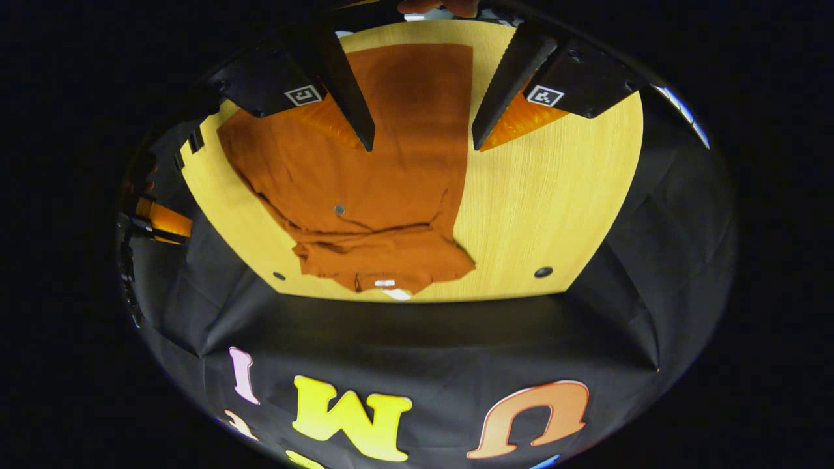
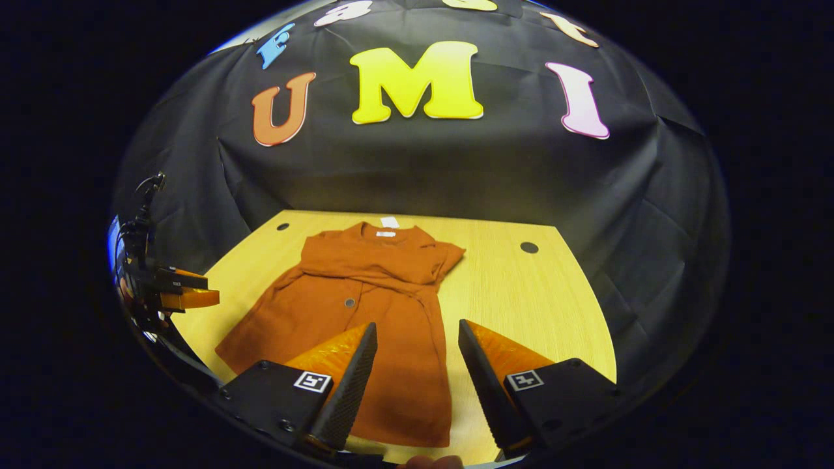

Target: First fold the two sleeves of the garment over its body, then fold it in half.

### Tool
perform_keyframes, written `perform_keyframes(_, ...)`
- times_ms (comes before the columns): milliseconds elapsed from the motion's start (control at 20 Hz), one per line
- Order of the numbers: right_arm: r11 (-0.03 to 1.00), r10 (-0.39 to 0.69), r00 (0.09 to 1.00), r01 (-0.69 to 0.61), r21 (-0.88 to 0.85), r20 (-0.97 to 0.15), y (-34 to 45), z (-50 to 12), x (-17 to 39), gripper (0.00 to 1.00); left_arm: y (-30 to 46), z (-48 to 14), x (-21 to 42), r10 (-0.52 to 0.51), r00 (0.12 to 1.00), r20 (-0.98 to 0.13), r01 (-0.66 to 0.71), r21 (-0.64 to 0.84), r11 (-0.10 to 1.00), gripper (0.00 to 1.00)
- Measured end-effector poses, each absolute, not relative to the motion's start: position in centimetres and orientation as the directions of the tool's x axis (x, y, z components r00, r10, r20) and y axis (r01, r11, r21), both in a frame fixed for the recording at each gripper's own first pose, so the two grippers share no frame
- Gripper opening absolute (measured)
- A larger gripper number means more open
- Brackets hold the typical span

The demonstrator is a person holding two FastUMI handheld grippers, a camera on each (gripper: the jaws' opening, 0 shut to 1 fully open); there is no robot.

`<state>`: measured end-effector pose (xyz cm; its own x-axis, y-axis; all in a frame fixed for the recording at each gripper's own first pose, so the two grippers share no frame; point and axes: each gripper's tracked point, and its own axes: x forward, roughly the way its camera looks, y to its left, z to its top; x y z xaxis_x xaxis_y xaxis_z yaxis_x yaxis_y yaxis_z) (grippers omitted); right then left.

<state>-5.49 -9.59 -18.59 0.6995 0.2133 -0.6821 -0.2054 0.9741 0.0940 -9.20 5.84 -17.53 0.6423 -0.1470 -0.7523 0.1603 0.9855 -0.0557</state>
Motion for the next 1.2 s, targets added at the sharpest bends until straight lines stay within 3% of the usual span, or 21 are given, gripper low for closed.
perform_keyframes(350, 0.975, 0.215, 0.497, -0.163, 0.153, -0.841, -11.3, -25.8, -13.2, 0.82, 8.1, -23.6, -15.9, -0.195, 0.429, -0.882, 0.107, -0.164, 0.981, 0.98)
perform_keyframes(600, 0.981, 0.191, 0.360, -0.098, 0.167, -0.913, -12.2, -31.1, -17.3, 0.83, 9.7, -26.9, -18.0, -0.221, 0.343, -0.913, 0.064, -0.213, 0.975, 0.99)
perform_keyframes(800, 0.987, 0.154, 0.316, -0.088, 0.133, -0.936, -12.9, -33.0, -18.6, 0.81, 10.2, -28.1, -19.0, -0.222, 0.305, -0.926, 0.020, -0.226, 0.974, 0.99)
perform_keyframes(1200, 0.990, 0.129, 0.283, -0.087, 0.109, -0.951, -12.6, -34.9, -19.1, 0.82, 7.4, -28.2, -18.3, -0.267, 0.314, -0.911, 0.089, -0.251, 0.964, 0.91)
